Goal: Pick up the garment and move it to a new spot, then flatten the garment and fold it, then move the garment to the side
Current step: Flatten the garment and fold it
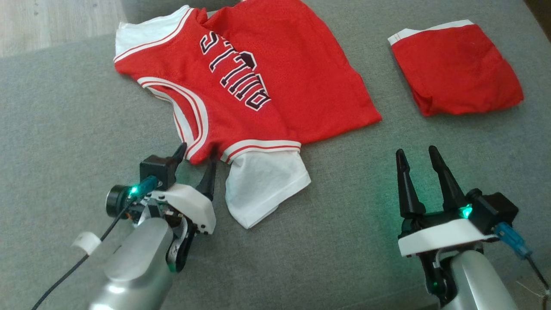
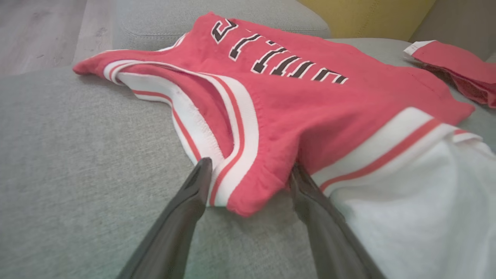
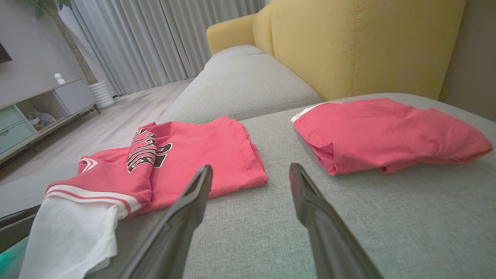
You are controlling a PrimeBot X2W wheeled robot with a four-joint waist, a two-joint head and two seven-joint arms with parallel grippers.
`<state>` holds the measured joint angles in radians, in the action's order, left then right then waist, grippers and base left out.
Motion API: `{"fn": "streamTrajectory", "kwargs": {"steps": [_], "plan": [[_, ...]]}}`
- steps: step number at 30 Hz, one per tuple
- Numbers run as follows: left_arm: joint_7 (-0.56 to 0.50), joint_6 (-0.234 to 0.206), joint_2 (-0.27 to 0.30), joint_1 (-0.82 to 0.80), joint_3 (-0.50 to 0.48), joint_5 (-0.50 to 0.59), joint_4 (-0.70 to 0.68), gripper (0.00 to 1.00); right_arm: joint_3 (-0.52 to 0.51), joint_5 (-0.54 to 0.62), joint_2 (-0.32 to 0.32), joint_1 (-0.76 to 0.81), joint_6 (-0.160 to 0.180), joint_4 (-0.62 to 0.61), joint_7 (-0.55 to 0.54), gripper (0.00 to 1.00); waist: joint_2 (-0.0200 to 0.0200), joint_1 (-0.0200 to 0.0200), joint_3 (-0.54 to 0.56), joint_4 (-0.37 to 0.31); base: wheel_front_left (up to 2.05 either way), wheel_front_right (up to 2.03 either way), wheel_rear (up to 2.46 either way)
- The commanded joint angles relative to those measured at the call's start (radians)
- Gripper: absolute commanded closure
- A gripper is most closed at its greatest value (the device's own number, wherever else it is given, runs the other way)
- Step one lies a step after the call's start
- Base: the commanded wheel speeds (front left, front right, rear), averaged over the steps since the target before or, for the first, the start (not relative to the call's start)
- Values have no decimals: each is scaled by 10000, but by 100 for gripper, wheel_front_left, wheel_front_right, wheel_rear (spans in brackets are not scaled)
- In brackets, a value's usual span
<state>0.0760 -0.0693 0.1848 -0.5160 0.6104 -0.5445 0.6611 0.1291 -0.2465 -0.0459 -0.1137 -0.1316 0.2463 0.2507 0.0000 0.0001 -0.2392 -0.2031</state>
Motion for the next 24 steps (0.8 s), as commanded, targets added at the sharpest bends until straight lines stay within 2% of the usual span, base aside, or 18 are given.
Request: {"fn": "streamTrajectory", "kwargs": {"steps": [1,2,3,4,13,19,24], "plan": [[5,15,163,-447,-297,-1,-113,57,246,-56,-43,-331,9,-277,111,0,0,-1,1,-20,0,0,0],[5,15,163,-447,-297,-1,-113,57,246,-56,-43,-331,9,-277,111,0,0,-1,1,-20,0,0,0],[-46,3,168,-471,-276,5,-39,75,246,-63,-43,-338,9,-267,111,0,0,-1,0,-29,0,0,0],[-89,-4,173,-490,-260,4,30,100,248,-70,-43,-350,9,-258,111,0,0,-1,-3,-40,0,0,0],[370,-232,693,-624,-233,330,18,100,233,-130,-43,-379,9,-184,111,0,0,-1,193,-51,0,0,0],[492,-313,1567,-834,-323,610,-679,100,236,-170,-43,-292,9,-159,111,0,0,-1,506,122,0,0,0],[-25,-198,2510,-1086,-320,833,-1554,100,253,-210,-43,-240,9,-129,111,0,0,-1,741,352,0,0,0]]}}
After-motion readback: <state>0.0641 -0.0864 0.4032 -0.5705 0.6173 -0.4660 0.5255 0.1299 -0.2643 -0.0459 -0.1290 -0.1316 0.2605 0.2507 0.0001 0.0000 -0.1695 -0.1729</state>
